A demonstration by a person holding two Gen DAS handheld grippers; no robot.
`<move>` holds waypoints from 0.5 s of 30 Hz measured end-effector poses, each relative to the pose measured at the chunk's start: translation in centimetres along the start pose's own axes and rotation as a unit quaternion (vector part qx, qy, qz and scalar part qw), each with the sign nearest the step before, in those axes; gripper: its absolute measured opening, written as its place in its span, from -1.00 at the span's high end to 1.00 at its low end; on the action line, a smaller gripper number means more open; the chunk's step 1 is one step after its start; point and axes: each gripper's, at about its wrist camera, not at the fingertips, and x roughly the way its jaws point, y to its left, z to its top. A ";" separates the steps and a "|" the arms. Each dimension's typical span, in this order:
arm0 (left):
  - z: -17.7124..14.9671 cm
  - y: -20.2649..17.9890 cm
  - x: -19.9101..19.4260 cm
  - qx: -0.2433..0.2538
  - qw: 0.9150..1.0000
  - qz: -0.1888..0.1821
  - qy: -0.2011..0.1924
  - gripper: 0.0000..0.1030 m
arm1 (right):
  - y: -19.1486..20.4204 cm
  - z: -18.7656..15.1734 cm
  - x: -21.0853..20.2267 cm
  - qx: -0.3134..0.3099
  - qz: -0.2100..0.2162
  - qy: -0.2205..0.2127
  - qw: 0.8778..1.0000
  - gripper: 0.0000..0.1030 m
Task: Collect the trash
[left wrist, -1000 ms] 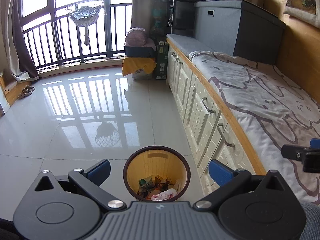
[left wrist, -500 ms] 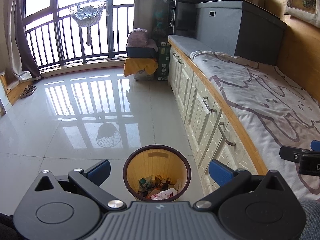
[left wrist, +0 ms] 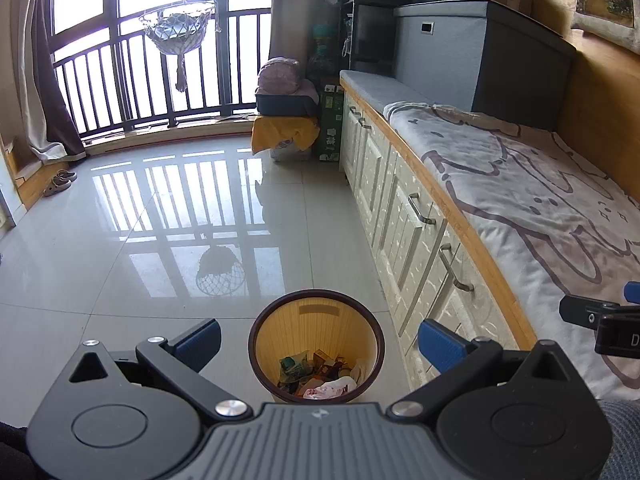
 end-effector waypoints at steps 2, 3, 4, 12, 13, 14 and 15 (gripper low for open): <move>0.0 0.0 0.0 0.001 1.000 0.001 0.000 -1.00 | 0.0 0.0 0.0 -0.001 -0.001 0.000 1.000 -1.00; 0.0 0.0 0.0 0.000 1.000 0.000 0.000 -1.00 | 0.1 0.0 0.0 -0.001 -0.002 0.000 1.000 -1.00; 0.0 0.0 0.1 0.000 1.000 0.000 0.001 -1.00 | 0.1 0.0 0.0 -0.001 -0.002 0.000 1.000 -1.00; 0.0 0.0 0.1 0.001 1.000 0.001 0.001 -1.00 | 0.1 0.0 0.0 -0.001 -0.002 0.000 1.000 -1.00; 0.0 0.0 0.1 0.001 1.000 0.002 0.001 -1.00 | 0.1 0.0 0.0 -0.001 -0.002 0.000 1.000 -1.00; -0.1 -0.1 0.1 0.001 1.000 0.002 0.001 -1.00 | 0.1 0.0 0.0 -0.001 -0.002 0.000 1.000 -1.00; -0.1 -0.1 0.1 0.001 1.000 0.002 0.001 -1.00 | 0.1 0.0 0.0 -0.001 -0.002 0.000 1.000 -1.00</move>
